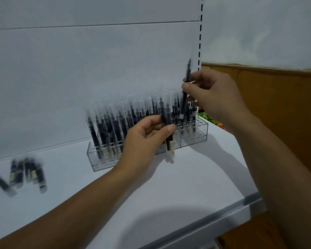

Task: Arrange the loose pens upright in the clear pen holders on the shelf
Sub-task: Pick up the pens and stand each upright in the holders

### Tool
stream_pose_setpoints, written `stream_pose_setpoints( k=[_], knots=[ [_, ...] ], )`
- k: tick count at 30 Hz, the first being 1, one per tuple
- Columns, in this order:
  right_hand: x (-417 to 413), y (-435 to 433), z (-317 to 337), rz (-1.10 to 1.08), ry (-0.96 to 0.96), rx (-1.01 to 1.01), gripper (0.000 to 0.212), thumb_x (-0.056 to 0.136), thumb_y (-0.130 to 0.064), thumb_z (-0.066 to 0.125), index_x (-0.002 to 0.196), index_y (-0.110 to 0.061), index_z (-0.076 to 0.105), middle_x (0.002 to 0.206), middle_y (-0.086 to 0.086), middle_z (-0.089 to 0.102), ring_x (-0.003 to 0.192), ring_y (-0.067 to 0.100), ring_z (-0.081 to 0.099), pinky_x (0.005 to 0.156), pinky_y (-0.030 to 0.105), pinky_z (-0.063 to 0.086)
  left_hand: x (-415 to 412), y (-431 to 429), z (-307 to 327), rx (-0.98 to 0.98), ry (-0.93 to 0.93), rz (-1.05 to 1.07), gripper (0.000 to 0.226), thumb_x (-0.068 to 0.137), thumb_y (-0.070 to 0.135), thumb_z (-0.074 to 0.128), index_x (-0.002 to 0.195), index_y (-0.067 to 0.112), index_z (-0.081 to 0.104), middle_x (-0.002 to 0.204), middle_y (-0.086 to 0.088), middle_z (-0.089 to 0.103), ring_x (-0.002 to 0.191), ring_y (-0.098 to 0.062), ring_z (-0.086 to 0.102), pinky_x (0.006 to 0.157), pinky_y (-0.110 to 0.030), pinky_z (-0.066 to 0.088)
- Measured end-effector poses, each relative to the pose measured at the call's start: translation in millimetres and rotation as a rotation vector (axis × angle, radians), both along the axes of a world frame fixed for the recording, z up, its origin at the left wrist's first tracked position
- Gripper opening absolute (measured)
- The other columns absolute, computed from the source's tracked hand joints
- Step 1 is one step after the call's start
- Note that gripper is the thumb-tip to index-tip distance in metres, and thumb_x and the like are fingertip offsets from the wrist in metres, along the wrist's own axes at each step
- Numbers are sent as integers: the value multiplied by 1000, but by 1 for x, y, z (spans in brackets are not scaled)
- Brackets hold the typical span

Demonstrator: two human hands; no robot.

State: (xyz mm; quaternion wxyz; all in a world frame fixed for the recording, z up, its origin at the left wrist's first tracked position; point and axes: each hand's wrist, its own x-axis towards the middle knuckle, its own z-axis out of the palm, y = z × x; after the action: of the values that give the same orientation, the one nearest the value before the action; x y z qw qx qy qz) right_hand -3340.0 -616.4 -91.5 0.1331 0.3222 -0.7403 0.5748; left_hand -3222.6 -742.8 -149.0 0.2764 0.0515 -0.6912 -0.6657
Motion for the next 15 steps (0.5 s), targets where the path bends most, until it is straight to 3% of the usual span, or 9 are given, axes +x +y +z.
stream_pose_setpoints(
  k=[4, 10, 15],
  knots=[
    [-10, -10, -14, -17, -14, 63, 16, 88, -27, 71, 101, -17, 69, 87, -2, 71, 82, 13, 69, 78, 38, 59, 0, -7, -18, 21, -34, -38, 14, 82, 2, 67, 96, 3, 68, 93, -23, 67, 79, -19, 67, 74, -24, 57],
    [-16, -20, -26, -59, 42, 150, 16, 88, -31, 70, 100, -20, 68, 88, -4, 70, 84, 14, 67, 80, 41, 57, -4, -9, -24, 42, -59, -83, 15, 81, 3, 66, 96, 2, 69, 88, -13, 73, 77, -15, 68, 73, -25, 58],
    [-20, -22, -29, -95, 40, 134, 11, 87, -31, 71, 95, -23, 67, 85, -5, 70, 83, 15, 68, 77, 44, 57, -5, -10, -26, 96, -60, -101, 20, 78, 6, 67, 97, 1, 68, 88, -15, 72, 81, -22, 67, 83, -39, 57]
  ],
)
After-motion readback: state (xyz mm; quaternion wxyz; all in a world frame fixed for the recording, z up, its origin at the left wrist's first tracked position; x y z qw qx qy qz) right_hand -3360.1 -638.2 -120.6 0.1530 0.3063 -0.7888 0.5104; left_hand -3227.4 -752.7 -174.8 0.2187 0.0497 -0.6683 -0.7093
